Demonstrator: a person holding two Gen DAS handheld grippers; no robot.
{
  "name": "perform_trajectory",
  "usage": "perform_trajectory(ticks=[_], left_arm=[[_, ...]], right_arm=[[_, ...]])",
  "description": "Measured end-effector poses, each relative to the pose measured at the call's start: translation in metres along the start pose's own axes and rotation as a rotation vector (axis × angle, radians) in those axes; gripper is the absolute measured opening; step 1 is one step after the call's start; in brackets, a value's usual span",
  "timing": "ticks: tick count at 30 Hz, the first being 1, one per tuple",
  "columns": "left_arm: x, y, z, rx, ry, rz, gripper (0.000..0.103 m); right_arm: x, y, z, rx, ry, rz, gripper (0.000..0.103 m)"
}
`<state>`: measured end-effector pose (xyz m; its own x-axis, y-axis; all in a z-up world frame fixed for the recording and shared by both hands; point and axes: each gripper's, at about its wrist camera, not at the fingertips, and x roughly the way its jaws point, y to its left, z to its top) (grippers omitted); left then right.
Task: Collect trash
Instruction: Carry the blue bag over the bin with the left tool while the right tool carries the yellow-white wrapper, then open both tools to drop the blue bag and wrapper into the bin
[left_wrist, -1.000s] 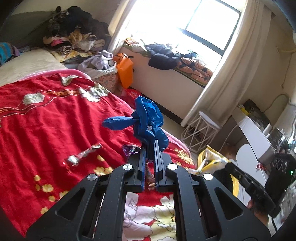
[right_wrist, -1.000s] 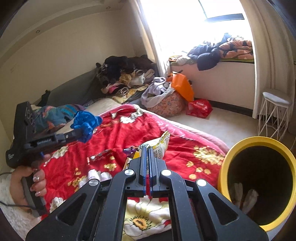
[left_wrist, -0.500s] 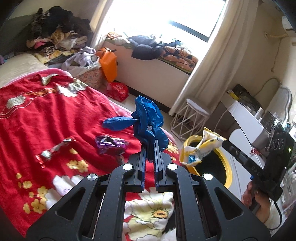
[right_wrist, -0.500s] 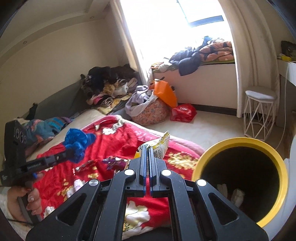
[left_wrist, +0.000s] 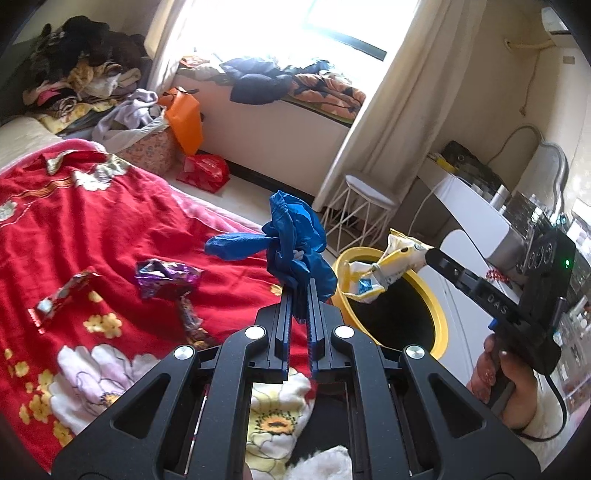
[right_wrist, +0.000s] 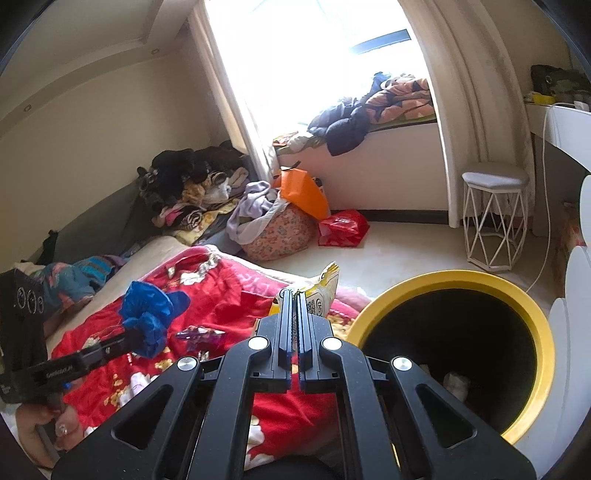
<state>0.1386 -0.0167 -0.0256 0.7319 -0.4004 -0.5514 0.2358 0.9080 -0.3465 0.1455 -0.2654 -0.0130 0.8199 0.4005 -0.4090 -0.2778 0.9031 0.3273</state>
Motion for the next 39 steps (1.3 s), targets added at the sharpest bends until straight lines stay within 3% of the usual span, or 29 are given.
perform_trajectory(ticks=[24,39], left_arm=[[0.032,-0.043,-0.017,0.082,0.079,-0.068,0.004],[0.066,-0.085,-0.028,0.154,0.140,-0.118,0.004]], right_arm=[[-0.015,-0.063,0.002,0.143,-0.050,-0.119,0.002],[-0.025,-0.099,-0.003,0.137,-0.076,-0.267,0.002]])
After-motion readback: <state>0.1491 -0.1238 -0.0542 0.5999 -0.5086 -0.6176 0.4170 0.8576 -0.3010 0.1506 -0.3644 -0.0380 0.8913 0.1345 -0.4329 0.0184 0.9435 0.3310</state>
